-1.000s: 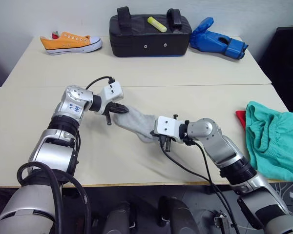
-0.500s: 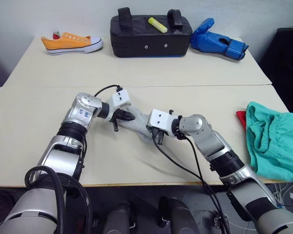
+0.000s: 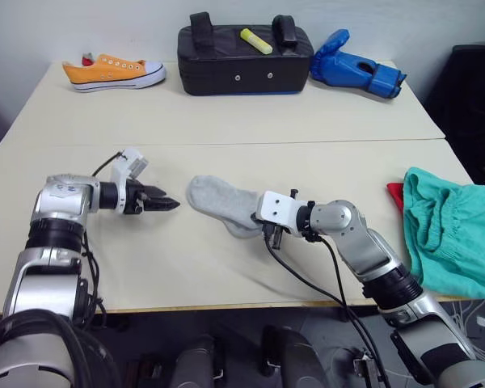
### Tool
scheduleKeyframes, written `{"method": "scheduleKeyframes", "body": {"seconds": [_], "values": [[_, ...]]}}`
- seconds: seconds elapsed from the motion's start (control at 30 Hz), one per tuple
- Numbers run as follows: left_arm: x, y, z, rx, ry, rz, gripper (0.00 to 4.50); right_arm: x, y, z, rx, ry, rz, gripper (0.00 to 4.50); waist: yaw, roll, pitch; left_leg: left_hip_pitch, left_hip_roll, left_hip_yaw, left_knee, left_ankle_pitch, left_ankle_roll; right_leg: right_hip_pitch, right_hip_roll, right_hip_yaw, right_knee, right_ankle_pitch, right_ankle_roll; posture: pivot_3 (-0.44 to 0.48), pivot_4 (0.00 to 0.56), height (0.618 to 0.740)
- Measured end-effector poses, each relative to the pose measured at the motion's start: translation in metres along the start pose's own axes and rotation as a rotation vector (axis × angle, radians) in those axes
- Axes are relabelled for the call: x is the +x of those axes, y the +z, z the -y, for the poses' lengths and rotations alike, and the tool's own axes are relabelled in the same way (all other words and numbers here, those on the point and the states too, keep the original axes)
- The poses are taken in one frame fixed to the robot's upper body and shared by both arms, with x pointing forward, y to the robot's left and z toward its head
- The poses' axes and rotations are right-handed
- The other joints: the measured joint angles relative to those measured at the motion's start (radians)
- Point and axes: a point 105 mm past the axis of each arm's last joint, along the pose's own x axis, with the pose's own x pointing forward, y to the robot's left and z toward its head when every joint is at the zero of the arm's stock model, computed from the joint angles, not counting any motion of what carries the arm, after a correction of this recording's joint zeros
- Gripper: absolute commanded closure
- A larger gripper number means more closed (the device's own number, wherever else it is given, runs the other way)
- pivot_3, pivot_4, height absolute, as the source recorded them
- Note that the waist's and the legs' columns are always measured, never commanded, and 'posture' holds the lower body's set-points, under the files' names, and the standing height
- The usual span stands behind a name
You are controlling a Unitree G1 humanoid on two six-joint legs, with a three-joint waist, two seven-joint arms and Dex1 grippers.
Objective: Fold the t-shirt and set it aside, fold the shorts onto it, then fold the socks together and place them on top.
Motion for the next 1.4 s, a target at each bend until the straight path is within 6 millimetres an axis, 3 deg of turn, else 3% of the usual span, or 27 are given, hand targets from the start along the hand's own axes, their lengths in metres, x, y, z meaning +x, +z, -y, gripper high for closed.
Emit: {"method": "scheduleKeyframes", "body": {"seconds": [0.27,0.43,0.8,1.07,1.4], "values": [[0.024,0.004,0.022,-0.259,-0.02,0.096,0.03,-0.001,0.002,-0.002,0.007,0.012,0.014,4.5,0.005,0.0,0.0,0.0,-0.001,-0.001,0.0,0.0,0.0,0.001,0.0,0.0,0.001,0.0,0.001,0.0,0.15,0.74],[0.043,0.015,0.024,-0.321,-0.016,0.13,0.03,-0.003,0.008,-0.004,-0.011,0.023,0.028,4.5,0.015,0.0,0.0,0.001,-0.001,-0.001,0.001,0.0,0.0,0.001,-0.001,0.0,0.001,0.0,0.001,0.0,0.15,0.74],[0.072,0.031,0.024,-0.499,-0.022,0.185,0.03,-0.003,-0.002,-0.012,0.023,0.035,0.006,4.5,0.031,-0.001,-0.002,0.003,-0.002,-0.001,0.001,0.0,-0.001,0.002,-0.002,0.0,0.0,0.001,0.001,0.0,0.15,0.74],[0.071,0.034,0.021,-0.555,-0.018,0.186,0.03,-0.003,-0.002,-0.012,0.024,0.032,0.005,4.5,0.027,-0.001,-0.003,0.003,-0.002,-0.001,0.001,-0.003,-0.005,0.002,-0.002,0.001,0.0,0.001,0.001,0.0,0.15,0.74],[0.041,0.022,0.023,-0.562,-0.033,0.073,0.03,-0.004,0.0,-0.012,0.02,0.03,0.01,4.5,0.0,-0.001,-0.003,0.003,0.0,0.0,-0.001,-0.002,-0.005,0.001,0.0,0.0,0.0,0.0,0.0,0.0,0.15,0.74]]}}
